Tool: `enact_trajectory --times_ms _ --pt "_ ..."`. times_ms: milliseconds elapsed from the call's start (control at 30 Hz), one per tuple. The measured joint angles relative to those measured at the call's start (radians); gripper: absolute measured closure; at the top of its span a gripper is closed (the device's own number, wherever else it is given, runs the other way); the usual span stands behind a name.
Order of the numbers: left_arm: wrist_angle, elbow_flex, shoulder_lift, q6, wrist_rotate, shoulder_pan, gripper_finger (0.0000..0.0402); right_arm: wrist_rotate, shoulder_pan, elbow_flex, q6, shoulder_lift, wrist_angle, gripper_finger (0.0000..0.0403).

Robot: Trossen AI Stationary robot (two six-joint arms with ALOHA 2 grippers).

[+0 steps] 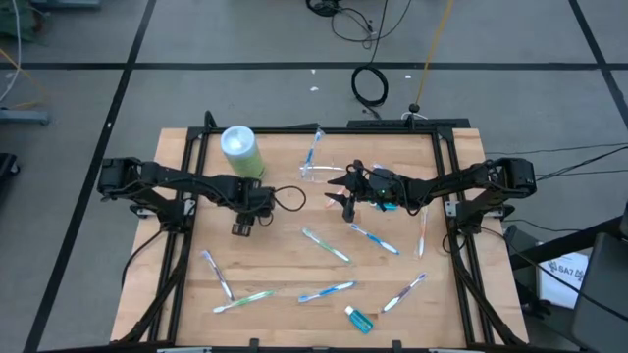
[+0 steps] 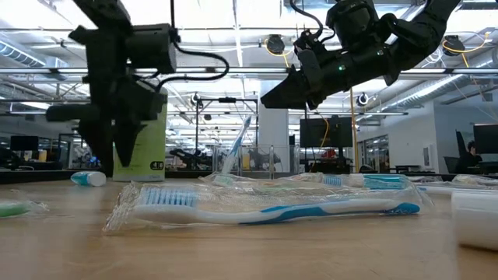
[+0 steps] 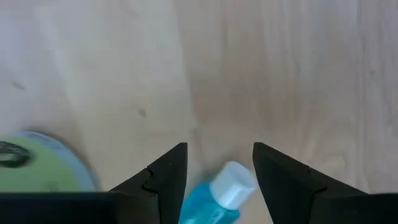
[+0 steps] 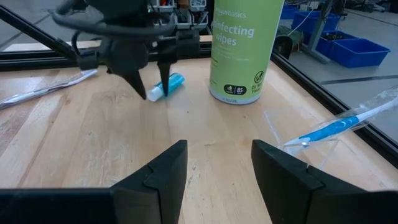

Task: Pick & Place toothbrushing station
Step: Put the left mouthwash into the transparent organizer

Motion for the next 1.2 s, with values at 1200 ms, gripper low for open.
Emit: enact_trajectory --times_ms 1200 --pt "-0.048 -0.046 0.042 0.232 -0.016 -0.034 0.0213 -0.001 0.001 0.0 0.033 0.0 0.003 0.0232"
